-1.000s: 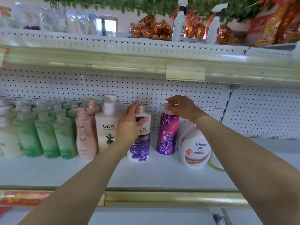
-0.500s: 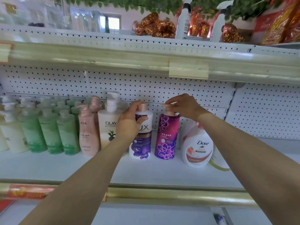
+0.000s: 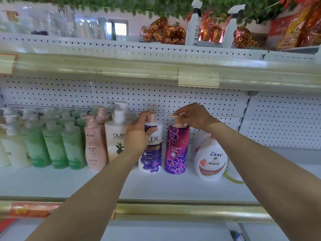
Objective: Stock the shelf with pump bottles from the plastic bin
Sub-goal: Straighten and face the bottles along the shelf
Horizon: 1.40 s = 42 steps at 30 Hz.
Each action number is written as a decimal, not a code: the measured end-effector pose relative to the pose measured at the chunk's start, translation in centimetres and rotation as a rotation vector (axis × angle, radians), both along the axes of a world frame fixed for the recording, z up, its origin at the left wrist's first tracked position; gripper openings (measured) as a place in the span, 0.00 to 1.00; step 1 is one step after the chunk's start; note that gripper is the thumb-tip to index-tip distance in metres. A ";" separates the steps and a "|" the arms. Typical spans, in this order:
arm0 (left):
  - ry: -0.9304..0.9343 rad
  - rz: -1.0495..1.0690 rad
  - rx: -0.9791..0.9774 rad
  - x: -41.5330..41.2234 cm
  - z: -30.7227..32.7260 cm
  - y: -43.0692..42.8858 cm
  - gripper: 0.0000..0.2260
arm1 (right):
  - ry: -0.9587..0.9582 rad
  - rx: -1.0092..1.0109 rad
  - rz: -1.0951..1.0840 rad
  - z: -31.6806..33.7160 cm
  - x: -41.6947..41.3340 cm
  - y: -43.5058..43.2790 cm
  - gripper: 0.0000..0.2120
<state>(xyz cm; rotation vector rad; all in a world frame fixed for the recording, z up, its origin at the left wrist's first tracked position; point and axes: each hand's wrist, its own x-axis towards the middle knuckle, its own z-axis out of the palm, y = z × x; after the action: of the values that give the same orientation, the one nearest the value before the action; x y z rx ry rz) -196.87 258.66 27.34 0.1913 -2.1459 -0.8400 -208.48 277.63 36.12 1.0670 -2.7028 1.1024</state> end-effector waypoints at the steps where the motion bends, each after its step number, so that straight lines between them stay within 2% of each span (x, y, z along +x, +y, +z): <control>1: 0.003 -0.002 0.003 0.0 0.0 0.0 0.23 | 0.001 -0.011 -0.002 0.0 0.1 0.0 0.13; 8: 0.019 -0.010 0.013 0.2 -0.2 0.2 0.23 | -0.008 0.038 -0.012 0.2 0.6 0.1 0.15; 12: 0.037 0.005 -0.003 0.3 -0.3 0.7 0.25 | -0.121 0.063 0.008 0.5 0.8 1.0 0.19; 14: 0.042 0.005 0.011 0.3 -0.3 1.2 0.27 | -0.149 -0.015 0.027 1.0 1.1 2.0 0.21; 18: 0.052 0.077 0.012 0.1 -0.2 2.4 0.31 | -0.109 -0.180 -0.049 2.8 1.6 6.0 0.18; 22: 0.068 0.179 0.027 0.4 -0.3 5.4 0.37 | -0.095 -0.055 -0.102 2.7 0.9 11.2 0.20; 25: 0.049 0.175 0.014 0.9 -0.8 9.1 0.39 | -0.111 0.066 -0.087 1.3 0.3 13.5 0.25; 28: 0.035 0.131 0.104 0.8 -1.5 11.8 0.38 | -0.202 0.082 0.005 -0.7 -0.2 13.9 0.24; 31: -0.032 0.140 0.136 0.5 -1.4 12.7 0.37 | -0.199 0.095 0.040 -2.7 -0.1 13.9 0.26; 37: -0.072 0.121 0.037 0.0 -1.5 13.0 0.31 | -0.169 0.129 -0.081 -5.8 0.5 14.3 0.47; 42: 0.010 0.069 -0.060 -0.2 -2.4 14.5 0.26 | -0.229 0.076 -0.056 -5.7 0.3 14.5 0.43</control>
<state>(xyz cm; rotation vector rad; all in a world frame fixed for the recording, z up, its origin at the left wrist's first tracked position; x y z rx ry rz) -197.11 273.12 24.90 0.2283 -2.1399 -0.7341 -208.16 292.16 30.38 0.9188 -2.9519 1.1894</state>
